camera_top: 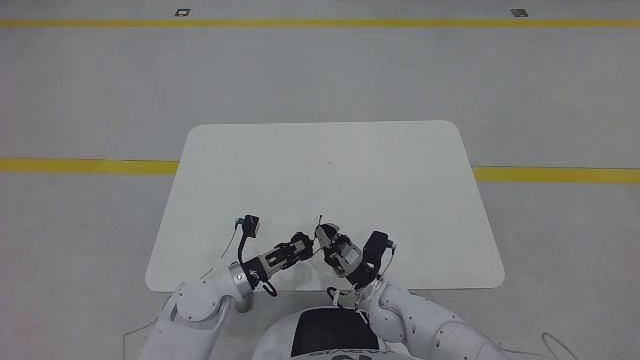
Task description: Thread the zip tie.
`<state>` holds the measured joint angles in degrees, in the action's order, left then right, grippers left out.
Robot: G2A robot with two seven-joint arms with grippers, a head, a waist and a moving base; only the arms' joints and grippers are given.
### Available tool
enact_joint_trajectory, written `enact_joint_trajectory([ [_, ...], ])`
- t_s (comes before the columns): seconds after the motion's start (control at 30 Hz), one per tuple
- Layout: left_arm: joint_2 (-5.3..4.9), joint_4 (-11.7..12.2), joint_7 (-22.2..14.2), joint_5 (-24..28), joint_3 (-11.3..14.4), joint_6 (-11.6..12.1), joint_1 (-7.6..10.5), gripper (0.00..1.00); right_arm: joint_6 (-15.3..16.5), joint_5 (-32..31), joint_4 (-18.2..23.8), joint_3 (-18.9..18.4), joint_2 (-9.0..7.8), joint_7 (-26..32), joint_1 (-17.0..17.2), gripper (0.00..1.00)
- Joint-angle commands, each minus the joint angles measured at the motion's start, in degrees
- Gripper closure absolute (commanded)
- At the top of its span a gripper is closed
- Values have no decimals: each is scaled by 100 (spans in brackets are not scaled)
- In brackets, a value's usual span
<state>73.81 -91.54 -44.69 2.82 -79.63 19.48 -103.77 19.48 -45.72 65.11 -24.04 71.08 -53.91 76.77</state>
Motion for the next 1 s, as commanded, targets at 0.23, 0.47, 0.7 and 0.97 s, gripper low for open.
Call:
enact_joint_trajectory([
  [0.23,0,0,0,0,0,0,0,100,0,143,-69,73,-15,83,-35,100],
  [0.47,0,0,0,0,0,0,0,100,0,243,-56,172,-19,75,-78,100],
  [0.7,0,0,0,0,0,0,0,100,0,275,-66,271,-54,31,-136,0],
  [0.97,0,0,0,0,0,0,0,100,0,10,11,254,-252,-191,-109,0],
])
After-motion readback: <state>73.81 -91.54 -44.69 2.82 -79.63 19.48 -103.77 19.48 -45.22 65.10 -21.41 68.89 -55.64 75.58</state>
